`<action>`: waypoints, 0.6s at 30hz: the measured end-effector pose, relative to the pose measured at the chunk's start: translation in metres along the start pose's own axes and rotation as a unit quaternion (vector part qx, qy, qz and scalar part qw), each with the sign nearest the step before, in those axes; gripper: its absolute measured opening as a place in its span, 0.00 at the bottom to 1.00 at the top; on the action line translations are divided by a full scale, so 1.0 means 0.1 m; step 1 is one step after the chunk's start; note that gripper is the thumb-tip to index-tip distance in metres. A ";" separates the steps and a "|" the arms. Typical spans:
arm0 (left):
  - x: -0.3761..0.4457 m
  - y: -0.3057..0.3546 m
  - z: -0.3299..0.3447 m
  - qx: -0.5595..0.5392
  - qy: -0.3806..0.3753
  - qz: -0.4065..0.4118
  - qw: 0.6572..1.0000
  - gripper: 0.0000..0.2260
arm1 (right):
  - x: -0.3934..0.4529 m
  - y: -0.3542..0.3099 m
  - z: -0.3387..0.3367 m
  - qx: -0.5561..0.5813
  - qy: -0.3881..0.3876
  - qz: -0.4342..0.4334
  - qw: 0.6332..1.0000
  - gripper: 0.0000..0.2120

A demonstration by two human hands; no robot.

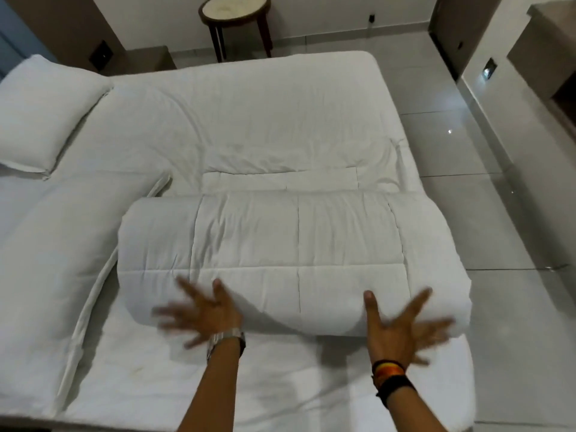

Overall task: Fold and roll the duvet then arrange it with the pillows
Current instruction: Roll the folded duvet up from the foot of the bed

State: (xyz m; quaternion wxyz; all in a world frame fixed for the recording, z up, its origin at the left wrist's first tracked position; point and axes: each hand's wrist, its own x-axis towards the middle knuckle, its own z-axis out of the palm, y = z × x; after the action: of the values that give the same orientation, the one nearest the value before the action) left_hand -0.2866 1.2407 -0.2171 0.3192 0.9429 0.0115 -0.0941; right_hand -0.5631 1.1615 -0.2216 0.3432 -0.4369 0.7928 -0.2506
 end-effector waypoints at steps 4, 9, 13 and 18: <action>-0.01 -0.28 0.01 -0.233 -0.119 -0.213 0.941 0.61 | -0.01 0.00 0.22 0.190 -0.060 0.178 0.964 0.69; 0.05 -0.06 0.34 -0.301 -0.102 -0.216 0.923 0.68 | 0.28 -0.23 0.61 0.239 -0.009 0.195 0.951 0.72; 0.15 0.04 0.48 -0.279 -0.076 -0.199 0.937 0.56 | 0.35 -0.32 0.75 0.254 0.017 0.181 0.950 0.64; 0.04 -0.05 0.21 -0.305 -0.081 -0.142 0.938 0.49 | 0.28 -0.31 0.55 0.273 0.026 0.140 0.952 0.59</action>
State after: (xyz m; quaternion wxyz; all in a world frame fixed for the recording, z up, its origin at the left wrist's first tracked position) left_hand -0.2870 1.2322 -0.2373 0.5749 0.7779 0.1475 -0.2062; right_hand -0.5156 1.1164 -0.2440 0.4601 -0.2049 0.7559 -0.4182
